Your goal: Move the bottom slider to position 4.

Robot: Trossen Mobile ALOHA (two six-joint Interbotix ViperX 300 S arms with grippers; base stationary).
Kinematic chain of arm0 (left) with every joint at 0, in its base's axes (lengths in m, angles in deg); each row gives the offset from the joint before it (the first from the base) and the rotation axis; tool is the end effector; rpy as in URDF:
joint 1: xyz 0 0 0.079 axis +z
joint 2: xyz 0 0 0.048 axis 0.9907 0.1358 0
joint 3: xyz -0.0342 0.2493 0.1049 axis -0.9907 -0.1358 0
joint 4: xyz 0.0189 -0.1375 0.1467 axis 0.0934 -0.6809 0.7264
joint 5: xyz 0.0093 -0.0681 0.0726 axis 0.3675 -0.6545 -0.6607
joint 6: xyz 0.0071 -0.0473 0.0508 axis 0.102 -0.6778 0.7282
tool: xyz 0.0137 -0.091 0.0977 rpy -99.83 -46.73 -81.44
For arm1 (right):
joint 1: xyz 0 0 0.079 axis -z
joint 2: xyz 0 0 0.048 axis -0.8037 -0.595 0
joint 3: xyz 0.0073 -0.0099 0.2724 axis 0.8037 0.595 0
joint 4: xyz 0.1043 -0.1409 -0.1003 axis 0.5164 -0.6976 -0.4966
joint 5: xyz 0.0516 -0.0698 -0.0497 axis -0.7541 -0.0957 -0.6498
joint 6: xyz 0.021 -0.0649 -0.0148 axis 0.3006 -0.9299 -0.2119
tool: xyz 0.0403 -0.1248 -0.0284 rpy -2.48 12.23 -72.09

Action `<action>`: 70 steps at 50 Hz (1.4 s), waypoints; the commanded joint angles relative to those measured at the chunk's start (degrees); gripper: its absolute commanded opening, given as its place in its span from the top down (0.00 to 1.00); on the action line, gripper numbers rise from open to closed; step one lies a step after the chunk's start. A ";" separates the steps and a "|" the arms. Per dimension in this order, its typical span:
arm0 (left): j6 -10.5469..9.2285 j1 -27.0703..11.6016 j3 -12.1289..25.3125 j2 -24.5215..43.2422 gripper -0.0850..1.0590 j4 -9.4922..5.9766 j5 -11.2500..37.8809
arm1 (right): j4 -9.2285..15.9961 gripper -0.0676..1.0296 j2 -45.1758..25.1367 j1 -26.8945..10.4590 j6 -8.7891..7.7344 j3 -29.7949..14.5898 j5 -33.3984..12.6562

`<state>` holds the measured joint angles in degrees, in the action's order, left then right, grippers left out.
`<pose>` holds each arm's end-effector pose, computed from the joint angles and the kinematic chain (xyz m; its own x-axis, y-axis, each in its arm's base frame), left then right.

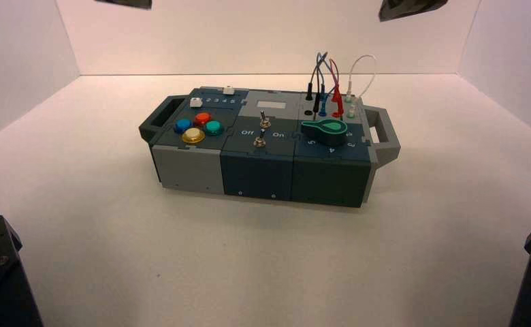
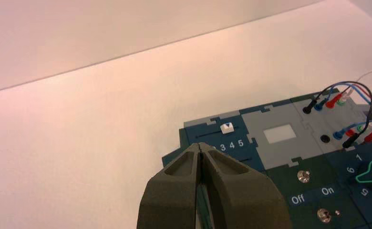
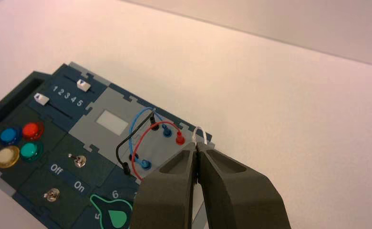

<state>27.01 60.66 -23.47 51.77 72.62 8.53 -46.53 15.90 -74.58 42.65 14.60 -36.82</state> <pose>0.3303 -0.1310 0.1230 0.7451 -0.2976 -0.5969 0.3731 0.9278 0.0031 0.3329 0.1298 0.1154 0.7050 0.2795 -0.6518 -0.3607 0.9326 0.0098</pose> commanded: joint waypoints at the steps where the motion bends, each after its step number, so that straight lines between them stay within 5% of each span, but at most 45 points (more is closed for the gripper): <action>1: -0.09 -0.18 2.20 1.14 0.95 -0.26 0.62 | 0.09 0.96 -2.20 -0.35 -0.62 -3.60 -1.23; 23: -0.53 -0.26 6.24 11.60 0.95 -0.53 5.71 | 1.14 0.96 -11.16 -1.67 -0.79 -7.91 -3.16; 39: -0.53 -0.26 8.09 17.40 0.95 -0.53 6.77 | 1.05 0.96 -16.61 -11.95 -0.88 -11.95 -3.16; 70: -0.53 -0.26 13.62 30.50 0.95 -0.53 5.19 | 1.05 0.96 -18.98 -12.13 -0.88 -13.54 -2.99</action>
<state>26.58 60.48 -11.78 82.27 72.18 14.86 -45.74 -4.41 -86.36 41.86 2.65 -40.25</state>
